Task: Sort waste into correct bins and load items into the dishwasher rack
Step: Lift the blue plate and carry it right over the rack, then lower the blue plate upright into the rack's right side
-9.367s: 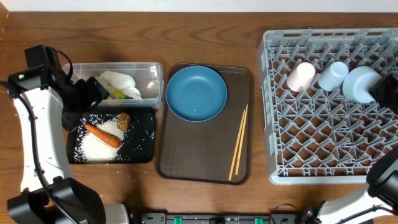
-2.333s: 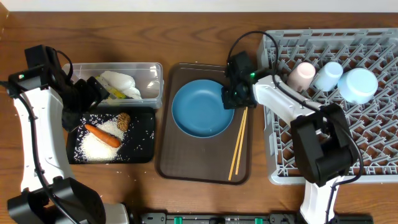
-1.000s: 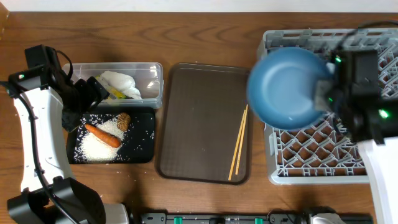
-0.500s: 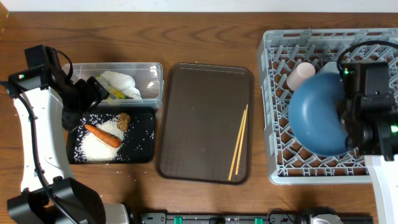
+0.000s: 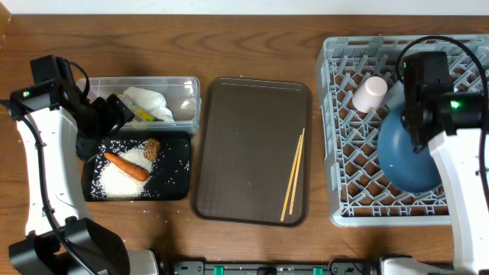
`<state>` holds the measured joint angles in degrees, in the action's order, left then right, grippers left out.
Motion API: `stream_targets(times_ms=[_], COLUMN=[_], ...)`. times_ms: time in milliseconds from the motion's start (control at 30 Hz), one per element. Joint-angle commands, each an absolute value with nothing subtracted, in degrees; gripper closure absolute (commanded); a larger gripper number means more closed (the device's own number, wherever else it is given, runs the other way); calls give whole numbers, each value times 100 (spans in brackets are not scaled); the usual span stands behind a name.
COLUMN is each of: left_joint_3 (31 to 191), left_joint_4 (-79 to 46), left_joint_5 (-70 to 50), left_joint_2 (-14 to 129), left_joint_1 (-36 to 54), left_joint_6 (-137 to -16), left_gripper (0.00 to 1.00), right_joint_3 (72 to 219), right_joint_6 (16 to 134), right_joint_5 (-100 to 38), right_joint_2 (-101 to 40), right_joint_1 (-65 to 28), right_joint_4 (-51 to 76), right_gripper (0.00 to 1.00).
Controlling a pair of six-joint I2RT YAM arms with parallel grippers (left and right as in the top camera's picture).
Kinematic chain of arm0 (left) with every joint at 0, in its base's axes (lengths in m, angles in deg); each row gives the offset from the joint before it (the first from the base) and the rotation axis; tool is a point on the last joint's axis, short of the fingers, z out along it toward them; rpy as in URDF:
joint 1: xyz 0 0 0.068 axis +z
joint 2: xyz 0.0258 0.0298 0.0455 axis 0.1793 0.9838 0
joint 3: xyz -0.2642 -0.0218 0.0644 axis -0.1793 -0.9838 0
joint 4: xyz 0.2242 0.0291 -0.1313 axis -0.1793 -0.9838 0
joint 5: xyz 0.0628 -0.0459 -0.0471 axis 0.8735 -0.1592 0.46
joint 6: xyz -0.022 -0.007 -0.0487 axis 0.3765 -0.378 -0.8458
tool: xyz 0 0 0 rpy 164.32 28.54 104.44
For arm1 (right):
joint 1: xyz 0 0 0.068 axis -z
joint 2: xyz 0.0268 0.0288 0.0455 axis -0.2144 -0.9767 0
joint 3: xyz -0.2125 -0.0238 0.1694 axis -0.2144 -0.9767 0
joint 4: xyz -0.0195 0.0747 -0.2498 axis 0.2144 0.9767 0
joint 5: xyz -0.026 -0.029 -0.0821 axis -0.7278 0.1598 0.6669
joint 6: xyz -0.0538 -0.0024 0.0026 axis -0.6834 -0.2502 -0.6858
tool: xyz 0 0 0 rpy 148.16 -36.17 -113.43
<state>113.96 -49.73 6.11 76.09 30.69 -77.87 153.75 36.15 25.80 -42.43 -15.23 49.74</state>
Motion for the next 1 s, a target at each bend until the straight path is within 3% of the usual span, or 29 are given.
stream_targets(times_ms=[0, 967], left_joint_3=[11398, 11400], left_joint_4=[-4993, -4993], left_joint_5=[646, 646], left_joint_2=[7523, 7523], left_joint_1=[3093, 3095], left_joint_6=[-7778, -7778], left_gripper=[2, 2], right_joint_3=[15456, 15453], right_joint_6=[3171, 2371], right_joint_5=[3057, 2825], right_joint_2=[-4374, -5008], right_joint_1=[-1416, -1445], right_joint_4=[4732, 3630], right_gripper=[99, 99])
